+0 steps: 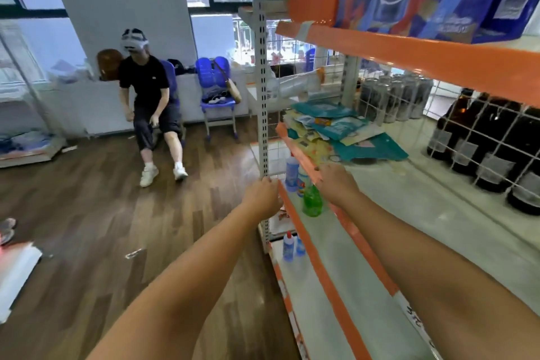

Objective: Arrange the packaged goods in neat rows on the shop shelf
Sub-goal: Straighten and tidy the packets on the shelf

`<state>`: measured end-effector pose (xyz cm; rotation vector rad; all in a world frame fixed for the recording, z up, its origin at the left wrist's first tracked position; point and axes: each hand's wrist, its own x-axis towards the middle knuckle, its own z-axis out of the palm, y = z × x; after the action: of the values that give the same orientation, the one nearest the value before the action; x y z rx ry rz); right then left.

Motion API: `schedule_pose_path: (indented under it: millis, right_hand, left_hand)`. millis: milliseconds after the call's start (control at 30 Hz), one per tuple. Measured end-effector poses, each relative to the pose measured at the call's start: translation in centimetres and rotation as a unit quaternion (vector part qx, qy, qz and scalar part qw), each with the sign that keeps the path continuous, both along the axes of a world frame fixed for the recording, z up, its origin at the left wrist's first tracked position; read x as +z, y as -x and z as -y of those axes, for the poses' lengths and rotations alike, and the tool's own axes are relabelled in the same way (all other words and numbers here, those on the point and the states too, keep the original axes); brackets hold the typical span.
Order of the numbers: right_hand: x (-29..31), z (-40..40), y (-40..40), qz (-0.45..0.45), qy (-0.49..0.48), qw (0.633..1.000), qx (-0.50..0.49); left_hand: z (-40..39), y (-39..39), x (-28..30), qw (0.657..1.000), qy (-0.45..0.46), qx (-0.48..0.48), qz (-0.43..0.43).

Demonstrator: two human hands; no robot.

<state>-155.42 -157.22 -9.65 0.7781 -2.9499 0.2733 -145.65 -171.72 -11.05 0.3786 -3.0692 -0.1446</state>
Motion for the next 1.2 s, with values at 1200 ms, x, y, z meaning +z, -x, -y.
schedule_pose_path:
  millis: [1200]
  right_hand:
    - [2.4,15.6,25.6,-0.06,0.018,0.993,-0.102]
  left_hand:
    - [18.1,31.5,2.7,0.981,0.087,-0.172,-0.021]
